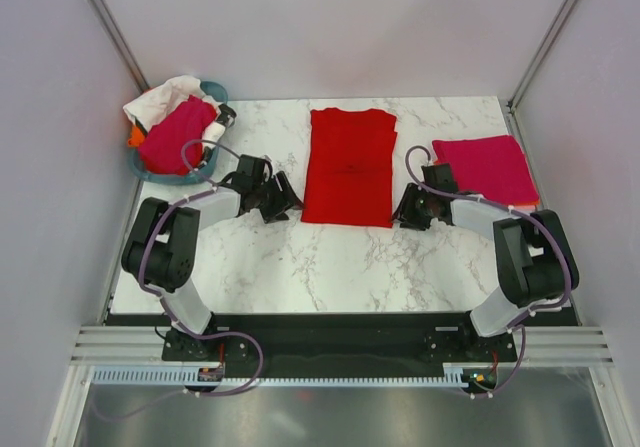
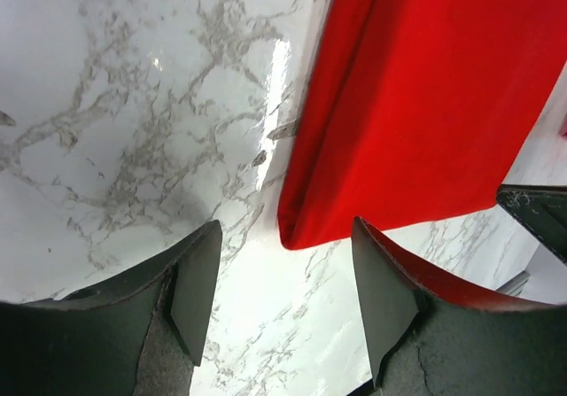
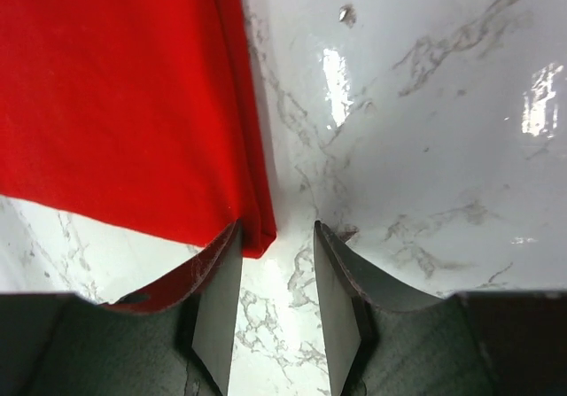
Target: Fold and stack the t-shirts
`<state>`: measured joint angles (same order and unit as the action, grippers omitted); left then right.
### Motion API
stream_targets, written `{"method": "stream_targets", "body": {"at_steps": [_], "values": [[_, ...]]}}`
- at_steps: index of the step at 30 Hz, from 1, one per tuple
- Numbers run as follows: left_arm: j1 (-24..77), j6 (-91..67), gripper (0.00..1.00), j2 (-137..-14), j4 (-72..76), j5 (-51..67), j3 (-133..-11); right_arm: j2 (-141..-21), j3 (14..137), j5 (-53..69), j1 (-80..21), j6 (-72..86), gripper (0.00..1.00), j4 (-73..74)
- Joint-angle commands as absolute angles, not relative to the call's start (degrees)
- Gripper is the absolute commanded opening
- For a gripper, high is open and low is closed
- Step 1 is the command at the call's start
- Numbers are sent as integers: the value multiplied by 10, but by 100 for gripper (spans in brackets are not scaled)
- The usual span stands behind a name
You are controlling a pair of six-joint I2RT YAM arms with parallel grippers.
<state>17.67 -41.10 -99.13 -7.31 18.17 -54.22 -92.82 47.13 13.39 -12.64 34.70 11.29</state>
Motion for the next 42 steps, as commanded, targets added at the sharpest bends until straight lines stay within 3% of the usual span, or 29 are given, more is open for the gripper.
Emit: {"method": "stream_targets", "body": {"at_steps": [1,14,21,27,36,41,42], "values": [[180,-394,67,-964,-30,205,-527,-896,458,167,-134,345,46,65],[181,-397,60,-962,-3,231,-481,-905,432,178,-138,352,43,41],[181,-400,56,-969,-4,231,-476,-933,428,186,-139,359,20,26],[185,-410,49,-990,26,239,-477,-945,429,185,-139,360,10,20],[195,-425,41,-1020,44,235,-482,-946,429,184,-140,359,6,20],[200,-426,24,-1041,51,220,-483,-948,430,185,-140,358,3,18],[201,-426,4,-1044,55,221,-482,-948,430,185,-139,357,1,19]]}}
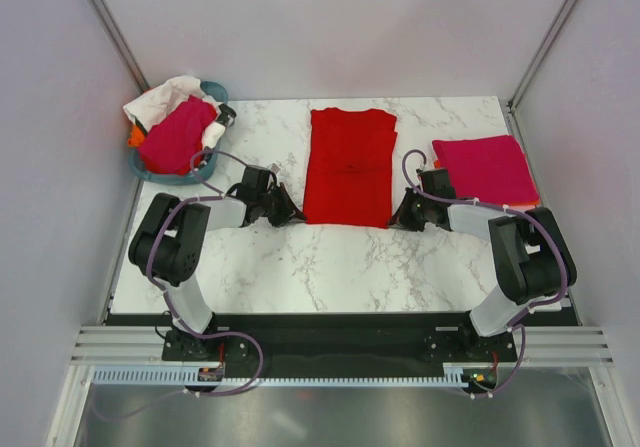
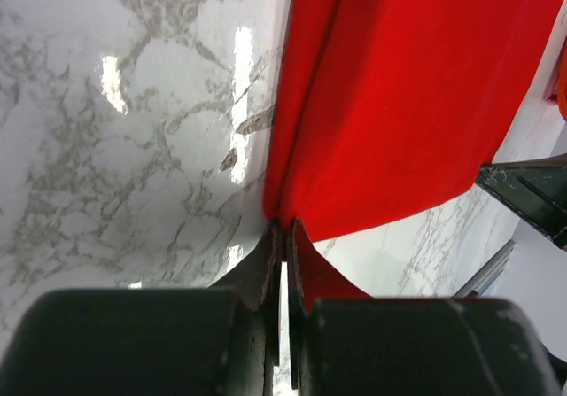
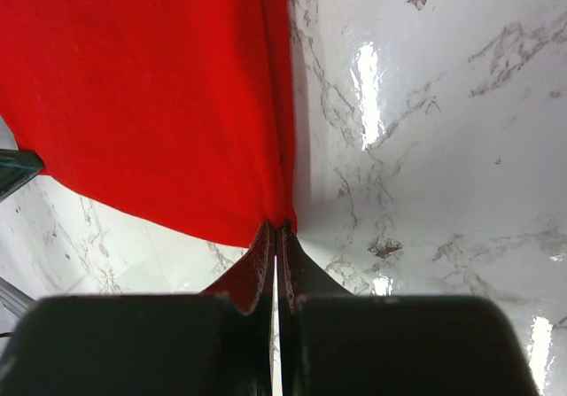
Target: Fold and stack the t-shirts
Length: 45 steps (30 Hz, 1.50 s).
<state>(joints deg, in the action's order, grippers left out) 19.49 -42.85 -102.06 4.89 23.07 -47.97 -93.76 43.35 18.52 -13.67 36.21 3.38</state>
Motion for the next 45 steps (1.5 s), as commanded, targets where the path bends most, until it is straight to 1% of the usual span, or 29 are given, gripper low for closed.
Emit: {"method": "stream_targets", "body": {"at_steps": [1,5,15,21,25,31,33,35,39,45], "values": [[200,-426,2,-1046,61,223,-482,-949,430,185,-140,353,0,20],[200,-429,2,-1023,63,215,-470,-932,438,183,-139,345,0,40],[201,-427,2,-879,19,221,-441,-833,447,205,-140,338,0,95],[208,-417,2,-756,-42,222,-397,-720,425,228,-140,326,0,154],[236,-429,2,-668,-70,220,-347,-630,404,243,-140,315,0,210],[281,-477,2,-513,-107,212,-321,-533,429,234,-140,305,0,283],[287,-485,2,-477,-128,210,-329,-523,442,228,-141,304,0,295],[287,-489,2,-465,-148,207,-344,-519,463,222,-140,305,0,304],[287,-484,2,-475,-167,195,-371,-536,492,207,-140,303,0,304],[283,-480,2,-509,-173,146,-408,-618,546,170,-139,292,0,291]]}}
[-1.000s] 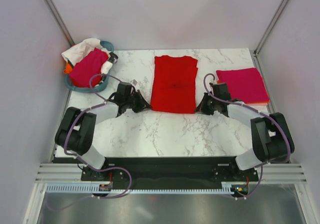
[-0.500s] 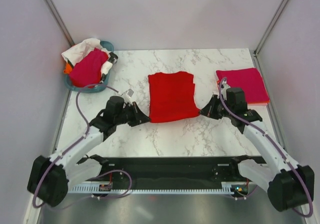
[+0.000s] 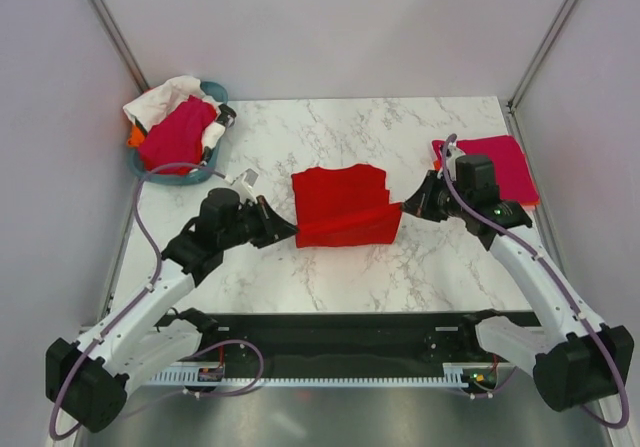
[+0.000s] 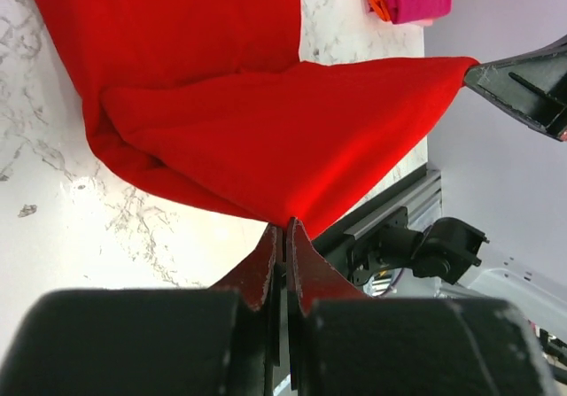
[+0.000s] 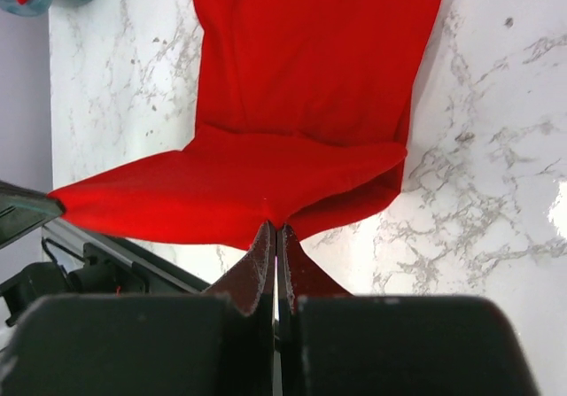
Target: Fold and stack the t-shirts
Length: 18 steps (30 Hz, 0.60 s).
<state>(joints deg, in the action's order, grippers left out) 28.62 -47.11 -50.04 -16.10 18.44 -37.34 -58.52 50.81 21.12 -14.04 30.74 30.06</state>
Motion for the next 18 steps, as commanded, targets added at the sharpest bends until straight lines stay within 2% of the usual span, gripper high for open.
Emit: {"method": "stream_targets", "body": {"at_steps": [1,18], "values": [[278,-476,2,-520,-177,134,-419,-628,552,164,-139,290,0,285],[201,-430,2,-733,-155,130,-568,-861,719,123,-134,296,0,247]]}}
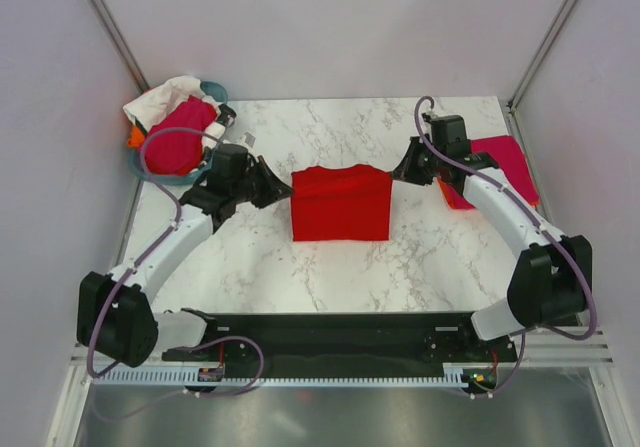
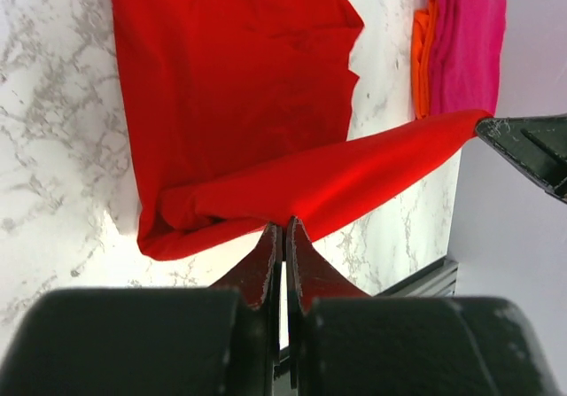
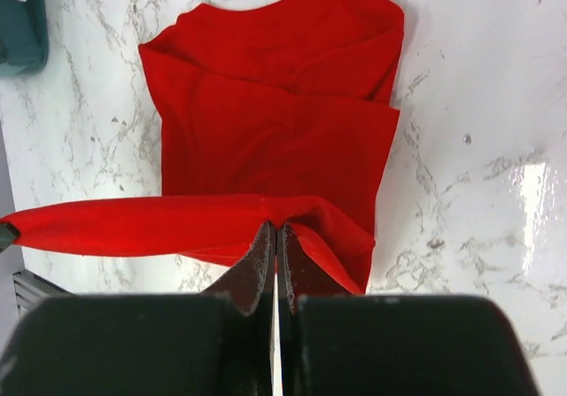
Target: Fold and stack the t-shirts
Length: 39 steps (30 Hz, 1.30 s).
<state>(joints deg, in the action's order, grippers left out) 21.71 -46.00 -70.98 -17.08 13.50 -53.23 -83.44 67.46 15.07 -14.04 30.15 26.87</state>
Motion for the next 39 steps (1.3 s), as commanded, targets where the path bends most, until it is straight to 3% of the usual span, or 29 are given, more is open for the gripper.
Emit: {"method": "stream_targets", "body": {"at_steps": [1,12,28,29,30,31,32,33,34,39], "values": [[193,-428,2,-758,-152,136,-583,-871,726,120,-134,299,0,244],[148,-427,2,-937,-121,185,-688,-1025,844,118,-116,311,0,242],[121,-448,2,-1217,-109,206,-961,-1266,1020,126,-85,345,0,191],[121,-444,16,-1256,-107,207,-982,-1276,1026,124,-84,350,3,182],[121,-442,38,-1274,-111,209,-1023,-1294,1033,124,-83,352,12,152],[122,-442,57,-1293,-113,211,-1042,-1300,1034,116,-83,360,48,141],[121,-439,82,-1314,-118,214,-1057,-1305,1034,99,-82,365,59,139],[122,-432,97,-1317,-123,211,-1070,-1303,1028,88,-82,365,65,131],[121,-428,98,-1314,-123,207,-1068,-1300,1020,84,-82,360,71,127],[121,-391,96,-1261,-113,185,-1002,-1223,899,84,-82,338,72,28]]}}
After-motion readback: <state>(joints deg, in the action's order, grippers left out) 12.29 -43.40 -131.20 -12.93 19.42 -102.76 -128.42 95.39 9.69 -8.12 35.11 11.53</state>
